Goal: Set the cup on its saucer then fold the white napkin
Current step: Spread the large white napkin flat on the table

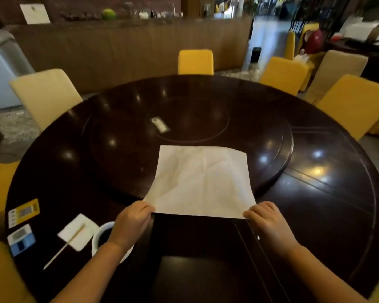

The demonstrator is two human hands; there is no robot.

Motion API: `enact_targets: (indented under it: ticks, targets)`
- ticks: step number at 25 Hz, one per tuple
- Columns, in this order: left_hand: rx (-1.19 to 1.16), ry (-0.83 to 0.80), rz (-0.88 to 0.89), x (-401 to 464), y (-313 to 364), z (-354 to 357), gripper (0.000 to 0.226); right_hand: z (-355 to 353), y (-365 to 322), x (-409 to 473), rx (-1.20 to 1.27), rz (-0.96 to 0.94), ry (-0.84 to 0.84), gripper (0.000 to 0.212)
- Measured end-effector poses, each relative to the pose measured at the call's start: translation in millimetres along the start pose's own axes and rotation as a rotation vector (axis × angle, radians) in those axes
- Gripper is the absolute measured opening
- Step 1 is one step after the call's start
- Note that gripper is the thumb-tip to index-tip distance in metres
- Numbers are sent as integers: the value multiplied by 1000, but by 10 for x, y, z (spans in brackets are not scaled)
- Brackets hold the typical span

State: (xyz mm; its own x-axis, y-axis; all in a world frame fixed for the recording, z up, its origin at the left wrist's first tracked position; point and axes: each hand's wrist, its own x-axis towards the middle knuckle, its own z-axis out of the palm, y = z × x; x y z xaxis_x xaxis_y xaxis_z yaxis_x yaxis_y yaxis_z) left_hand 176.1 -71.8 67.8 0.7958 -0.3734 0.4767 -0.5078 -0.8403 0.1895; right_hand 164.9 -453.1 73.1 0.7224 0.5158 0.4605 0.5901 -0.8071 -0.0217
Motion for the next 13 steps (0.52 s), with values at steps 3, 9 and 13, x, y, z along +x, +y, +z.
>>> enact_targets:
  ticks: [3, 9, 13]
  targets:
    - [-53, -178, -97, -514, 87, 326, 9, 358, -161, -390, 78, 166, -160, 24]
    - [-102, -355, -214, -1345, 311, 702, 30, 769, -336, -1065, 99, 325, -328, 41]
    - [-129, -313, -315, -1496, 377, 807, 27, 930, -329, -1084, 138, 336, -240, 27]
